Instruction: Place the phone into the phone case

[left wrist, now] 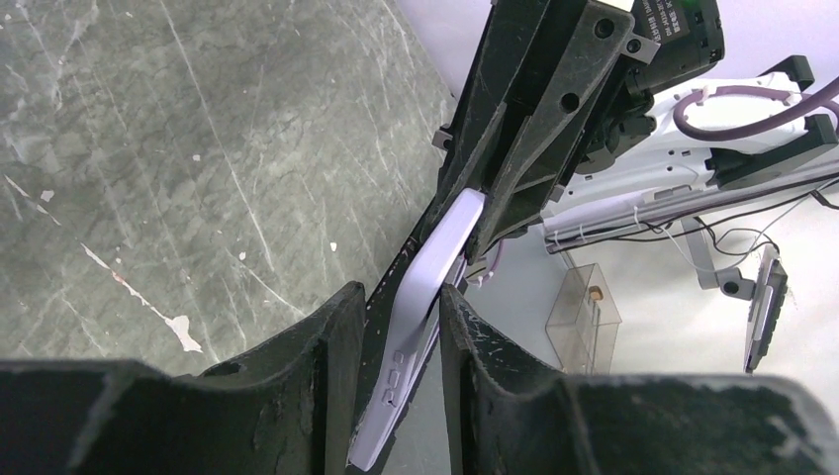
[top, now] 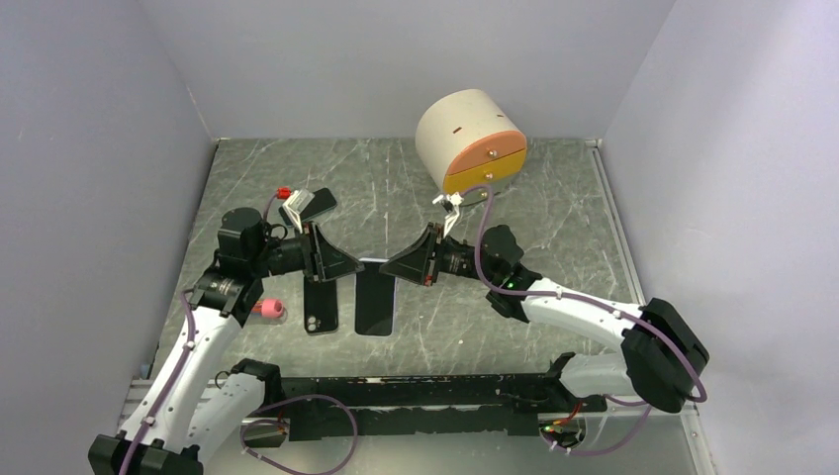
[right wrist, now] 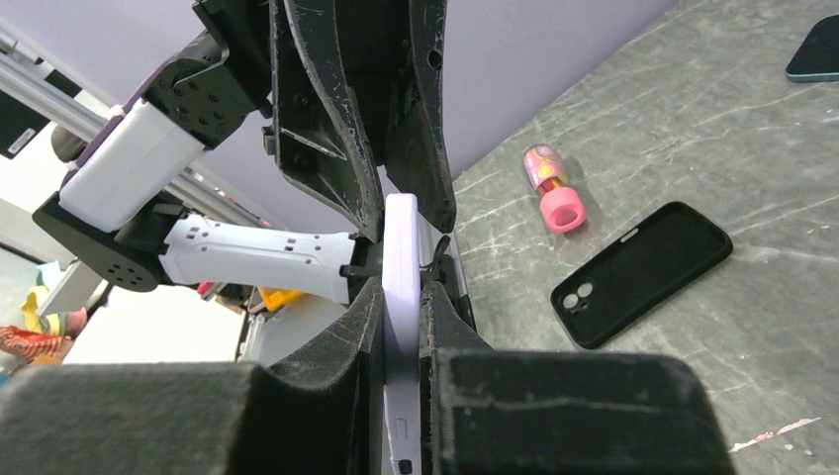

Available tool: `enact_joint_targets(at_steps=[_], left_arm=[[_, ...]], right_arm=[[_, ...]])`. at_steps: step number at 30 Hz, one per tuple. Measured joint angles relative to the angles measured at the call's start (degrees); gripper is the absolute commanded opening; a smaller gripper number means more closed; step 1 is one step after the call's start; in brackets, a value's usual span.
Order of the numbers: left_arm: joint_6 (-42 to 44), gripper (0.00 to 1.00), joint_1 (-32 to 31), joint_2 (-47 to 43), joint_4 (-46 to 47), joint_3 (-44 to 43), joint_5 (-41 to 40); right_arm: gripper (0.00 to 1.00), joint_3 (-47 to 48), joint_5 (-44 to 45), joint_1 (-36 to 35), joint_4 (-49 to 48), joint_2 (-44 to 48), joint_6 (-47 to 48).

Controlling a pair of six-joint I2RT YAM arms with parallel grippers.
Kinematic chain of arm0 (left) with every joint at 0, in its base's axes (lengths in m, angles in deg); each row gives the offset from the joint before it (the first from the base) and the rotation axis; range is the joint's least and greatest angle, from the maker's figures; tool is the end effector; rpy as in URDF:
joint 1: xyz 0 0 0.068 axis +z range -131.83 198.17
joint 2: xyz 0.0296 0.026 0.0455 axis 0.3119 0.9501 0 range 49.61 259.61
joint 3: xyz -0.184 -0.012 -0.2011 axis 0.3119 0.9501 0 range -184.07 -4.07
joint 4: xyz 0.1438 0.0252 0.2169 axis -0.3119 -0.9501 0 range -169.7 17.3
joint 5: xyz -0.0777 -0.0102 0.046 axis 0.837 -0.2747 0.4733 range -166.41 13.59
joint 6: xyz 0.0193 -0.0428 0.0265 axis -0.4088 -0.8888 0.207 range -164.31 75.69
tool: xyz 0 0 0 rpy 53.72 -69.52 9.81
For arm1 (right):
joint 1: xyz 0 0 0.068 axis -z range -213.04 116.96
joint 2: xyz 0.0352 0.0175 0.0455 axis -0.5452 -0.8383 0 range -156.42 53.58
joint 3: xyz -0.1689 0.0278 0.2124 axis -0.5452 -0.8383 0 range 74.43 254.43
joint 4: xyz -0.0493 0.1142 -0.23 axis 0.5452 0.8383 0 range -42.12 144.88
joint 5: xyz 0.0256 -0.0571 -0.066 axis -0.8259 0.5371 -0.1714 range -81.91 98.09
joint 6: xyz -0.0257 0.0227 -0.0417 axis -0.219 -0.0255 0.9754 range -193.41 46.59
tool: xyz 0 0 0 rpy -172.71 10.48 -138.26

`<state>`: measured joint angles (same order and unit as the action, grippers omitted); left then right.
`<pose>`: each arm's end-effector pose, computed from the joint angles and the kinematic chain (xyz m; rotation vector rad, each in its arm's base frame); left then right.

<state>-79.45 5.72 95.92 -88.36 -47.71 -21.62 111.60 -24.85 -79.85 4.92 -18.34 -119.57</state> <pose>0.1645 -0.0661 0.3232 0.3214 1.9891 -1.4446 0.1750 0.2148 0.2889 -0.5604 1.6119 1.6809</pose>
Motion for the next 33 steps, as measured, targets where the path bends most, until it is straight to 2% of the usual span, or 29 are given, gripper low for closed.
enact_joint_targets(at_steps=[5, 10, 15, 18, 24, 26, 29, 33], left_arm=[[0.0, 0.28, 0.0, 1.3, 0.9, 0.0, 0.0], [0.3, 0.04, 0.0, 2.1, 0.9, 0.1, 0.0], [2.6, 0.03, -0.1, 2.1, 0.0, 0.0, -0.4], [3.8, 0.12, -0.4, 2.1, -1.7, -0.3, -1.5], [4.9, 0.51, -0.7, 2.0, -4.4, -0.9, -4.0], [5.4, 0.59, -0.7, 1.9, -5.6, -0.9, -4.9], [5.7, 0.64, -0.7, 1.9, -6.8, -0.9, -5.6], [5.5, 0.65, -0.7, 1.3, -7.1, -0.9, -5.4]], right_arm=[[0.0, 0.0, 0.8, 0.0, -0.9, -1.4, -0.6], [0.0, 0.0, 1.6, 0.1, -0.8, -2.1, -0.9], [0.0, 0.0, 2.0, 0.2, -0.2, -2.2, -1.5], [0.0, 0.0, 2.0, 0.2, 0.2, -2.6, -1.4], [0.0, 0.0, 2.5, 0.1, 0.1, -3.0, -1.2], [0.0, 0.0, 2.9, 0.1, 0.1, -3.0, -1.2], [0.0, 0.0, 3.6, 0.1, 0.3, -2.9, -0.9], [0.0, -0.4, 5.5, 0.1, 1.1, -0.8, -0.5]])
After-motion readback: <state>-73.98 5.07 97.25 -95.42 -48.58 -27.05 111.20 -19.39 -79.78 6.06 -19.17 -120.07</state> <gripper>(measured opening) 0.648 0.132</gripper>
